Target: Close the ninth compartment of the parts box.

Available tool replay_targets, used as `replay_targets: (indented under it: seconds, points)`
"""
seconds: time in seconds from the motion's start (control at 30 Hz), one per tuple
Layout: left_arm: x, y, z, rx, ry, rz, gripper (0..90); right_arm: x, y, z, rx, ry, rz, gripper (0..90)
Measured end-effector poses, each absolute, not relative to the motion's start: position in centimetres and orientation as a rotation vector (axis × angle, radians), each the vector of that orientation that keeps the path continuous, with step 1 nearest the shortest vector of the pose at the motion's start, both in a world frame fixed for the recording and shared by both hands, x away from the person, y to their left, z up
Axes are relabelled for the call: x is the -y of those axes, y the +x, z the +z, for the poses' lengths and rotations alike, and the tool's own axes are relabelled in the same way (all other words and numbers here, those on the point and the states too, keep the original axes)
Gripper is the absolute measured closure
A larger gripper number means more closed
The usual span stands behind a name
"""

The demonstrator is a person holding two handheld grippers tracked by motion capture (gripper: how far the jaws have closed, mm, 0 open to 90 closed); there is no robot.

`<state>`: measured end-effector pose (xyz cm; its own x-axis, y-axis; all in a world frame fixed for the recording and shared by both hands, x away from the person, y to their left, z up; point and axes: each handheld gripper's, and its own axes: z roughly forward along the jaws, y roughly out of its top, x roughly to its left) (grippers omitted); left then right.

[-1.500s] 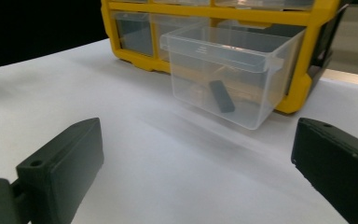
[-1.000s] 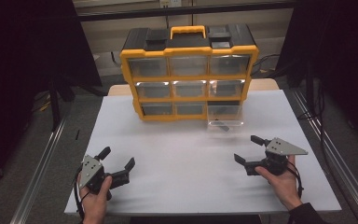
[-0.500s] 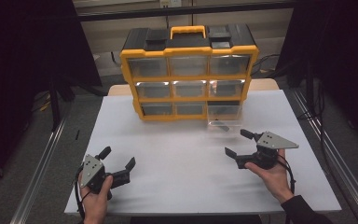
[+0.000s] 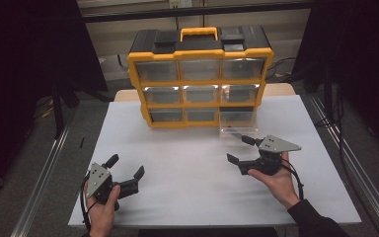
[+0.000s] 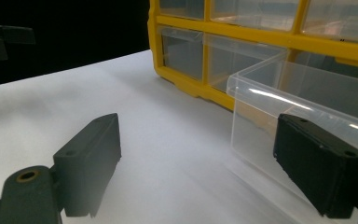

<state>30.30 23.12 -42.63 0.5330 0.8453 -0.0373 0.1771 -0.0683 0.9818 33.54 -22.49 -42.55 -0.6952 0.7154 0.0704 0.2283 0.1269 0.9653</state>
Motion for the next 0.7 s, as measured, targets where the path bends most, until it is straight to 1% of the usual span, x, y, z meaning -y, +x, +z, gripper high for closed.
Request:
replay_targets:
  seconds: [0.17,0.23,0.33,0.53,0.7]
  points:
    - [-23.1,30.3,-42.6,-0.902,1.555,0.687,2.8,22.4,33.5,-43.0,-2.021,0.949,1.580,19.8]
    - [-23.2,30.3,-42.6,-0.897,1.562,0.692,2.8,22.2,33.5,-43.2,-2.045,0.927,1.567,25.7]
    - [-23.2,30.2,-42.6,-0.900,1.552,0.686,2.8,22.0,33.6,-43.5,-2.065,0.918,1.561,26.5]
    - [-23.2,30.2,-42.6,-0.896,1.566,0.692,2.8,21.9,33.7,-43.8,-2.079,0.926,1.567,38.5]
    - [-23.2,30.2,-42.6,-0.897,1.562,0.692,2.8,22.0,33.9,-43.8,-2.083,0.929,1.566,45.2]
